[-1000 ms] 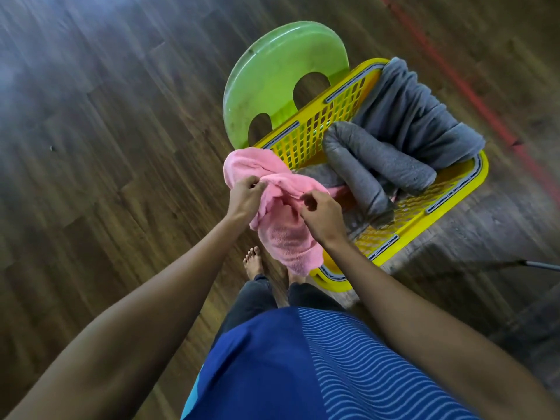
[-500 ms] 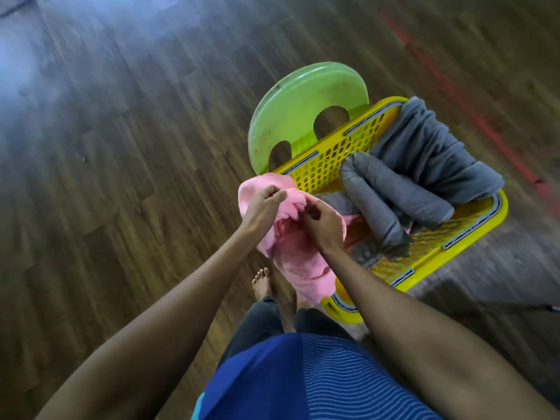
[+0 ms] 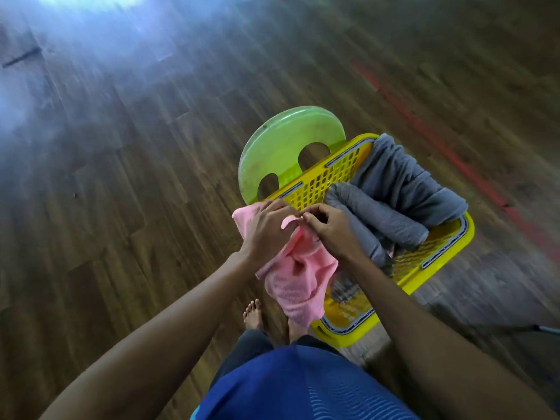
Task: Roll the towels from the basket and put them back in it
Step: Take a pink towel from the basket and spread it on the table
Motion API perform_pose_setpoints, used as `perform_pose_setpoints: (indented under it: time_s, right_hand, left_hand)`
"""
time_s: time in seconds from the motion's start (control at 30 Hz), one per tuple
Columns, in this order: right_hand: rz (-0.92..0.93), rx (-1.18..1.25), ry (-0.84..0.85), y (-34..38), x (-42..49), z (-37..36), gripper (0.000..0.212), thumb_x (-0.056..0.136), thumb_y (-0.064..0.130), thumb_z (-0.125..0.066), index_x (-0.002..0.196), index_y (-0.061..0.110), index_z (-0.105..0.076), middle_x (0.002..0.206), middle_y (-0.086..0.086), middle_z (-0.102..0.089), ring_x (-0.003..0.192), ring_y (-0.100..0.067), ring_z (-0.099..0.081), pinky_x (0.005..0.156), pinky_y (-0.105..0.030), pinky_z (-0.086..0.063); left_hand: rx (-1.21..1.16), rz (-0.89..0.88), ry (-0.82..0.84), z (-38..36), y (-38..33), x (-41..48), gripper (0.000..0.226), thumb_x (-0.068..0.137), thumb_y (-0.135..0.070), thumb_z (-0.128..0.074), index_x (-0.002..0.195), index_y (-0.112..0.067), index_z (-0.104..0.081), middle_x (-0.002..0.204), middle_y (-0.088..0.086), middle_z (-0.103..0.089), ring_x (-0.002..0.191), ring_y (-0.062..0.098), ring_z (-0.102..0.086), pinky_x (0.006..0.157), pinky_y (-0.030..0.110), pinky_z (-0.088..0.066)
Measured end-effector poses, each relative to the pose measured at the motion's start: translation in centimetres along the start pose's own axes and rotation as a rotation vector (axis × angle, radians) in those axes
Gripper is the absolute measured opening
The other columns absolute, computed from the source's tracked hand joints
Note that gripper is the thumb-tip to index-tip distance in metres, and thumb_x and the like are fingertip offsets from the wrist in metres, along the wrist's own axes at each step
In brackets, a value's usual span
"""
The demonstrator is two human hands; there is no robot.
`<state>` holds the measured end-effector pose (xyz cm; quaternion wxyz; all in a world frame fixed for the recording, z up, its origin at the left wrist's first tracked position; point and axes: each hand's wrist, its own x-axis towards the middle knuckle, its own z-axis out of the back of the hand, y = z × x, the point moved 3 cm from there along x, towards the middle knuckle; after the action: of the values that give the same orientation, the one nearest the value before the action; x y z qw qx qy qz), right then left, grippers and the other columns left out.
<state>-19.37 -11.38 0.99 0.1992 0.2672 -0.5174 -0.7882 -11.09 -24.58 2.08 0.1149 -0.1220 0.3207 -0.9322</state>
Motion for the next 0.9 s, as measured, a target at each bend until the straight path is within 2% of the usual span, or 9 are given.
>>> perform_pose_setpoints:
  time_s: [0.1, 0.2, 0.37, 0.43, 0.53, 0.6, 0.73, 0.83, 0.9]
  right_hand:
    - [0.001, 0.025, 0.009, 1.6, 0.6, 1.2, 0.009, 0.089, 0.016, -0.066, 0.095, 0.021, -0.063, 0.081, -0.001, -0.067, 0.077, -0.014, -0.063, 0.07, -0.025, -0.051]
    - [-0.026, 0.089, 0.023, 3.0, 0.9, 2.1, 0.017, 0.088, 0.01, -0.068, 0.096, 0.022, -0.059, 0.079, -0.015, -0.064, 0.073, -0.016, -0.06, 0.066, -0.03, -0.05]
    - [-0.045, 0.22, 0.163, 5.4, 0.7, 3.0, 0.026, 0.085, 0.001, -0.069, 0.101, 0.018, -0.058, 0.081, -0.011, -0.062, 0.076, -0.014, -0.06, 0.07, -0.025, -0.05]
    - [0.006, -0.012, 0.135, 5.6, 0.7, 3.6, 0.022, 0.081, -0.004, -0.068, 0.096, 0.011, -0.063, 0.081, -0.009, -0.064, 0.077, -0.015, -0.06, 0.071, -0.026, -0.048]
    - [0.057, -0.433, -0.1, 4.6, 0.4, 4.3, 0.018, 0.071, -0.005, -0.063, 0.085, 0.004, -0.07, 0.086, -0.013, -0.064, 0.084, -0.028, -0.061, 0.069, -0.027, -0.039]
    - [0.018, -0.469, -0.211, 3.6, -0.2, 4.8, 0.016, 0.071, -0.001, -0.064, 0.085, 0.006, -0.07, 0.087, -0.011, -0.057, 0.083, -0.031, -0.059, 0.068, -0.025, -0.035]
    - [-0.026, -0.554, -0.272, 3.2, -1.3, 5.5, 0.01, 0.074, 0.008, -0.065, 0.083, 0.012, -0.068, 0.088, -0.008, -0.06, 0.081, -0.028, -0.062, 0.07, -0.033, -0.05]
    - [-0.029, -0.377, -0.28, 4.5, -1.8, 5.5, 0.018, 0.074, 0.004, -0.063, 0.081, 0.014, -0.075, 0.082, -0.007, -0.073, 0.076, -0.021, -0.067, 0.073, -0.033, -0.055]
    - [-0.059, -0.166, -0.274, 5.3, -2.2, 5.5, 0.026, 0.077, 0.0, -0.059, 0.084, 0.016, -0.077, 0.082, -0.006, -0.075, 0.076, -0.019, -0.069, 0.077, -0.037, -0.058]
  left_hand:
    - [-0.105, 0.086, -0.026, 1.2, -1.4, 1.0, 0.007, 0.086, -0.014, -0.066, 0.084, -0.014, -0.072, 0.08, -0.004, -0.07, 0.074, 0.007, -0.059, 0.074, 0.033, -0.049]
    - [-0.188, 0.119, 0.0, 1.7, -2.2, 1.2, 0.011, 0.085, -0.012, -0.067, 0.092, -0.013, -0.074, 0.085, -0.004, -0.071, 0.077, 0.006, -0.061, 0.073, 0.021, -0.047]
    - [-0.282, 0.177, -0.043, 2.4, -2.8, 1.5, 0.006, 0.088, -0.017, -0.069, 0.092, -0.013, -0.072, 0.08, -0.003, -0.07, 0.075, 0.011, -0.064, 0.069, 0.027, -0.048]
    - [-0.298, 0.191, -0.051, 2.7, -3.1, 1.5, 0.004, 0.089, -0.013, -0.066, 0.09, -0.014, -0.069, 0.075, -0.006, -0.067, 0.072, 0.008, -0.06, 0.067, 0.024, -0.045]
    - [-0.293, 0.169, -0.069, 3.6, -3.8, 1.5, 0.007, 0.09, -0.008, -0.06, 0.086, -0.012, -0.063, 0.07, -0.004, -0.059, 0.068, 0.01, -0.05, 0.066, 0.026, -0.04]
    - [-0.289, 0.17, -0.09, 4.4, -3.9, 1.7, 0.008, 0.091, -0.004, -0.057, 0.085, -0.008, -0.061, 0.068, -0.001, -0.056, 0.067, 0.012, -0.047, 0.066, 0.031, -0.039]
    - [-0.183, 0.107, -0.087, 4.8, -3.9, 1.4, 0.007, 0.09, -0.004, -0.056, 0.086, -0.006, -0.061, 0.072, -0.004, -0.054, 0.07, 0.016, -0.049, 0.066, 0.03, -0.038]
    - [-0.15, 0.069, -0.098, 4.1, -3.5, 0.4, 0.008, 0.09, -0.008, -0.054, 0.093, -0.009, -0.061, 0.085, -0.002, -0.058, 0.08, 0.02, -0.055, 0.073, 0.036, -0.048]
    - [-0.143, 0.008, -0.045, 3.9, -3.7, 0.1, 0.023, 0.087, -0.011, -0.057, 0.11, -0.011, -0.062, 0.099, 0.002, -0.062, 0.094, 0.023, -0.059, 0.084, 0.038, -0.05]
